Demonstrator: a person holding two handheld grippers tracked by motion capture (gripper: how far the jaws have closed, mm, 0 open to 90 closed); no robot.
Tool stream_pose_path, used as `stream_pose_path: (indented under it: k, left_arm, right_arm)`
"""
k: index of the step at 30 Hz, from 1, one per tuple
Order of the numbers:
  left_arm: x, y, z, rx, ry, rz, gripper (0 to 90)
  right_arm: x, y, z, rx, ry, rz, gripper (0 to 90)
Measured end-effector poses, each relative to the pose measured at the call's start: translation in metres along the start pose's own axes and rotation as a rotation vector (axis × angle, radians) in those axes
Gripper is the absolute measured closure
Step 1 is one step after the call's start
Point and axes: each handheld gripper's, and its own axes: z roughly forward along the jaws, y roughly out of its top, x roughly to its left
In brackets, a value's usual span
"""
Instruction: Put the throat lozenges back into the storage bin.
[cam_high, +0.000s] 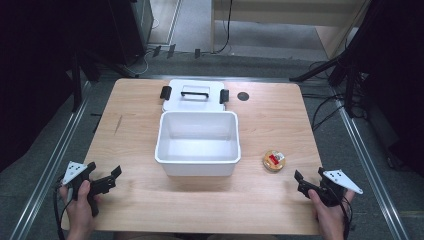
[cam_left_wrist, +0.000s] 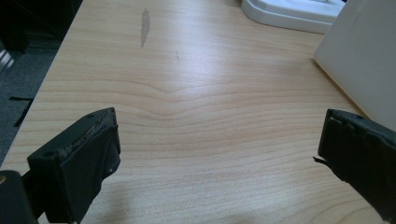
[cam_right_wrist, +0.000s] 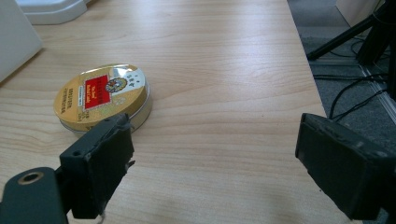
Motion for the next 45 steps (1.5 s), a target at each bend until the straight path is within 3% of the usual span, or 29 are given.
stream_pose_path:
  k: [4, 8, 17, 23, 25, 26, 29, 36, 39, 45]
  left_arm:
    - [0.0, 0.0, 0.0, 0.0, 0.003, 0.002, 0.0]
    - [-0.001, 0.0, 0.0, 0.005, 0.006, 0.008, 0.0]
    - [0.0, 0.0, 0.0, 0.0, 0.002, 0.005, 0.0]
    - [-0.001, 0.0, 0.0, 0.003, 0.001, 0.01, 0.0]
    - [-0.001, 0.0, 0.0, 0.003, 0.001, 0.011, 0.0]
    - [-0.001, 0.0, 0.0, 0.005, 0.0, 0.011, 0.0]
    - [-0.001, 0.0, 0.0, 0.004, -0.001, 0.011, 0.0]
    - [-0.001, 0.0, 0.0, 0.007, -0.003, 0.01, 0.0]
    - [0.0, 0.0, 0.001, 0.006, -0.005, 0.007, 0.0]
    - [0.0, 0.0, 0.001, 0.009, -0.008, 0.006, 0.0]
  right_arm:
    - [0.003, 0.001, 0.0, 0.025, 0.0, -0.028, 10.1]
    - [0.007, 0.003, 0.001, 0.062, 0.032, -0.045, 9.5]
    - [0.018, 0.024, 0.005, 0.204, 0.024, -0.128, 9.5]
    - [0.024, 0.045, 0.012, 0.356, 0.011, -0.205, 9.6]
    - [0.025, 0.048, 0.013, 0.372, 0.012, -0.217, 9.6]
    - [0.03, 0.056, 0.015, 0.424, 0.016, -0.264, 9.6]
    - [0.035, 0.061, 0.019, 0.481, 0.022, -0.309, 9.5]
    - [0.051, 0.076, 0.036, 0.65, 0.039, -0.388, 8.7]
    - [0.058, 0.083, 0.043, 0.717, 0.042, -0.422, 2.9]
    - [0.075, 0.092, 0.059, 0.832, 0.065, -0.475, 0.0]
